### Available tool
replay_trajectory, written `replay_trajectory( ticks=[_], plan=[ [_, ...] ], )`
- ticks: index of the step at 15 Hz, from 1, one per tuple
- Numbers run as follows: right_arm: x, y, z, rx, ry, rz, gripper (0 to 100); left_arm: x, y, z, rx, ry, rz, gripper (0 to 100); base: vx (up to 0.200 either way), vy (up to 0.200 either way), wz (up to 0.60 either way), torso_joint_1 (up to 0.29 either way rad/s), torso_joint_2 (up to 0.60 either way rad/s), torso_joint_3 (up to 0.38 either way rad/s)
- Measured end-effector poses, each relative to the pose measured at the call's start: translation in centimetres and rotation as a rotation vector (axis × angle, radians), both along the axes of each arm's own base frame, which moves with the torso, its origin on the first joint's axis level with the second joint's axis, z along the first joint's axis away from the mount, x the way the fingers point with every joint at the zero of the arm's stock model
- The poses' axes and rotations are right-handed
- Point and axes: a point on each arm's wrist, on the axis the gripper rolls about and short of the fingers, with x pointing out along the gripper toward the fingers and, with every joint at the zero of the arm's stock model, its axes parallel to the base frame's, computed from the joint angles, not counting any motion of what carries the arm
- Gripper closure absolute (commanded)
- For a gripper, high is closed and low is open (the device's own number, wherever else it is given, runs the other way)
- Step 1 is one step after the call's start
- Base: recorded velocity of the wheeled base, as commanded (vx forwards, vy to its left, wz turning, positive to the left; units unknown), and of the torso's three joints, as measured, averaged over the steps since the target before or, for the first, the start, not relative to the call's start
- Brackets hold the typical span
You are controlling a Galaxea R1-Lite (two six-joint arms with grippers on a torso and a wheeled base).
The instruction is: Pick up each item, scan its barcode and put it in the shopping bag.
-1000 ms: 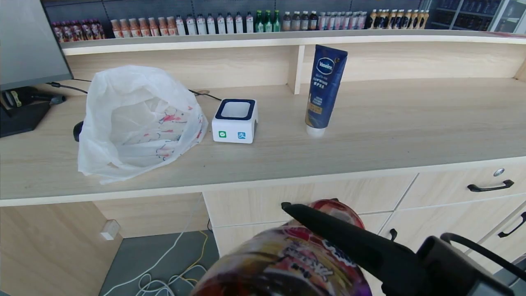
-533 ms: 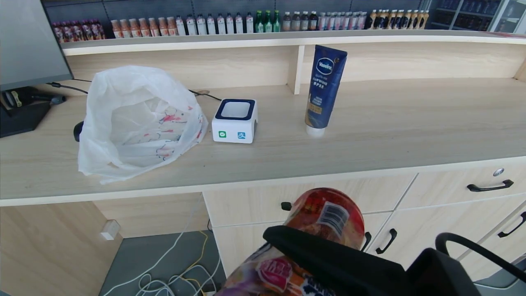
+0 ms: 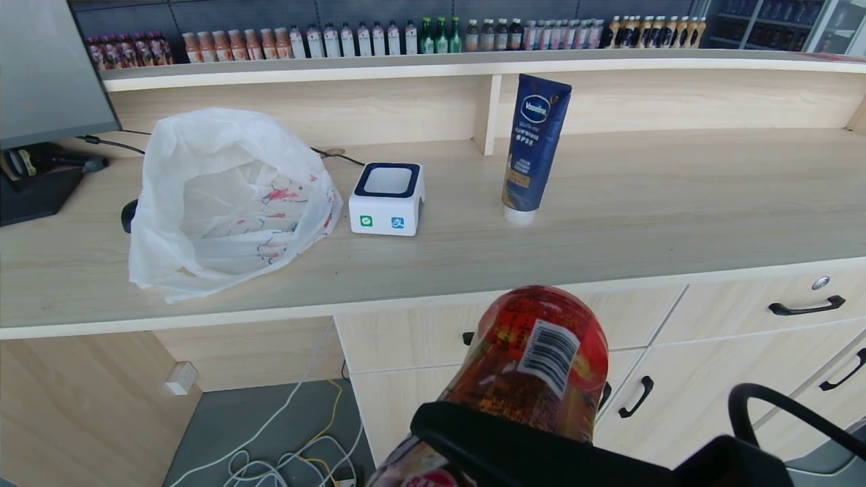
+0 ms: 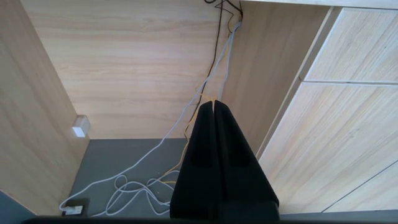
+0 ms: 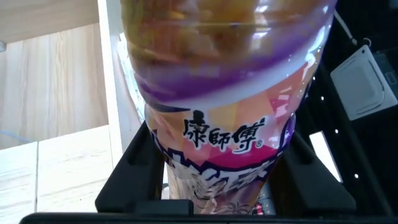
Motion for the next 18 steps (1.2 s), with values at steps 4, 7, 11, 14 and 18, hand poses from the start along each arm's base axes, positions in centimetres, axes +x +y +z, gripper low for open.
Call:
replay_trajectory(
  ticks=[4,7,11,14,18],
  plan=[
    [0.25,-0.1,-0.09,-0.014,-0.028,0.028,100,0.0,0.0,0.0,0.0,0.0,0.0,100,0.0,0.0,0.0,0.0,0.0,0.0],
    [0.49,-0.14,-0.06,-0.015,-0.038,0.025,100,0.0,0.0,0.0,0.0,0.0,0.0,100,0.0,0.0,0.0,0.0,0.0,0.0],
    [0.59,-0.18,-0.07,-0.023,-0.056,0.017,100,0.0,0.0,0.0,0.0,0.0,0.0,100,0.0,0.0,0.0,0.0,0.0,0.0],
    [0.6,-0.17,-0.04,-0.03,-0.076,0.013,100,0.0,0.0,0.0,0.0,0.0,0.0,100,0.0,0.0,0.0,0.0,0.0,0.0],
    [0.59,-0.17,-0.04,-0.03,-0.076,0.016,100,0.0,0.0,0.0,0.0,0.0,0.0,100,0.0,0.0,0.0,0.0,0.0,0.0]
  ],
)
